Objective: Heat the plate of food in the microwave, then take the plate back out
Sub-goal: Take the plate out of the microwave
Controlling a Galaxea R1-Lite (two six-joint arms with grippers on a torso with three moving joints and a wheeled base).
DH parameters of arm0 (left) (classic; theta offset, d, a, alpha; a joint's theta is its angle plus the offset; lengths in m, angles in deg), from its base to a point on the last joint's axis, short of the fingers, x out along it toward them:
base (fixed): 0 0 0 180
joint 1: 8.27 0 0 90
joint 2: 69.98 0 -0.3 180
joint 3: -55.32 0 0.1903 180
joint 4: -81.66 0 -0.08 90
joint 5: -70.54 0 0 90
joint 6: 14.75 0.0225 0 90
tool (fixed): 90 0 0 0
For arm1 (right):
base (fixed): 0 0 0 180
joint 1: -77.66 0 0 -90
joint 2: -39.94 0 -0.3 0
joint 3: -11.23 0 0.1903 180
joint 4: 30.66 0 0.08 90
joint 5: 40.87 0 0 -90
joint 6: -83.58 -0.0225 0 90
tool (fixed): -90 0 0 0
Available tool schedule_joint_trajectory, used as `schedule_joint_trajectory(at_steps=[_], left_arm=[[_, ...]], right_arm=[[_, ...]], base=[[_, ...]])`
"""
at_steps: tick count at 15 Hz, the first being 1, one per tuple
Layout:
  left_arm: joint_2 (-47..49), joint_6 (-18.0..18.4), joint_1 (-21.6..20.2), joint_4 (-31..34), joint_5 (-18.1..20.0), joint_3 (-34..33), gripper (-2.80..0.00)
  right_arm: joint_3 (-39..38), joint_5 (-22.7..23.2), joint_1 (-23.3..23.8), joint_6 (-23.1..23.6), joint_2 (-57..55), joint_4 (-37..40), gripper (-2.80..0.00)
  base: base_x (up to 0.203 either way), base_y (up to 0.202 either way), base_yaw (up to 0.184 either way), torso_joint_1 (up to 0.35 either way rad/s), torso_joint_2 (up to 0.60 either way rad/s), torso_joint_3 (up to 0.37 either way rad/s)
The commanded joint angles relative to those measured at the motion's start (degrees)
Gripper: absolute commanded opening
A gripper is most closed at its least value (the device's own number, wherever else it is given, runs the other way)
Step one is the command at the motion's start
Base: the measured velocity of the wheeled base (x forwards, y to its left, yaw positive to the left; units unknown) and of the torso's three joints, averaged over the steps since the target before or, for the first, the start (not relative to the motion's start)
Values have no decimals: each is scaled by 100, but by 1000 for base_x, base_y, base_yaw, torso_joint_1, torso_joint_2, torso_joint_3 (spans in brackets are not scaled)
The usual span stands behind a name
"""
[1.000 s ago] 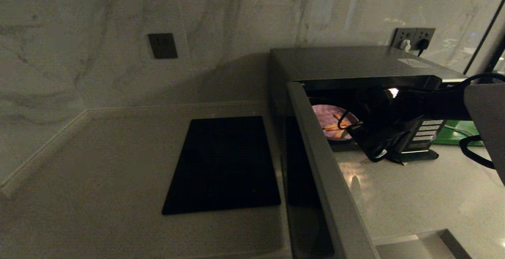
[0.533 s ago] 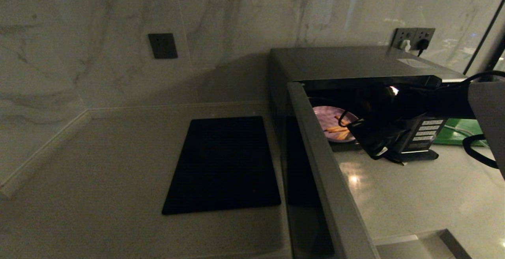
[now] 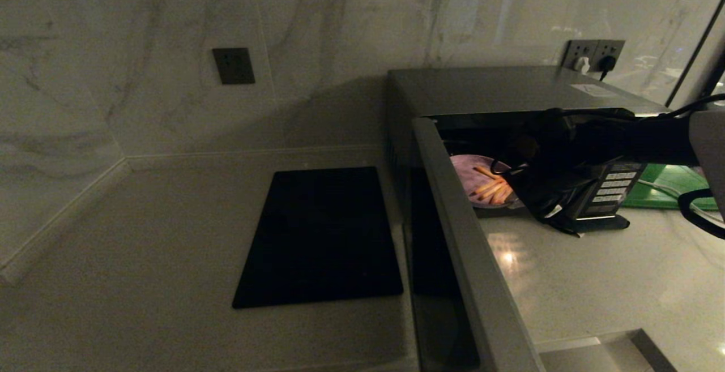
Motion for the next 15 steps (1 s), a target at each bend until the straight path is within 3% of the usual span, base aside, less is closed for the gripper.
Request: schedule_joint_trajectory(at_steps=[1,8,15], left_arm=[[9,-5,-2,-2,-4,0,-280],[9,-5,-2,-2,-4,0,-280],[9,-5,-2,-2,-4,0,-280]], right_arm=[[4,2,2,-42,82,4,-280],[-251,2,-7,-42,451,33,-280],[-1552,0,-43,238,1420,22,-280]], base=[[0,0,0,0,0,0],[0,0,0,0,0,0],[0,0,0,0,0,0]])
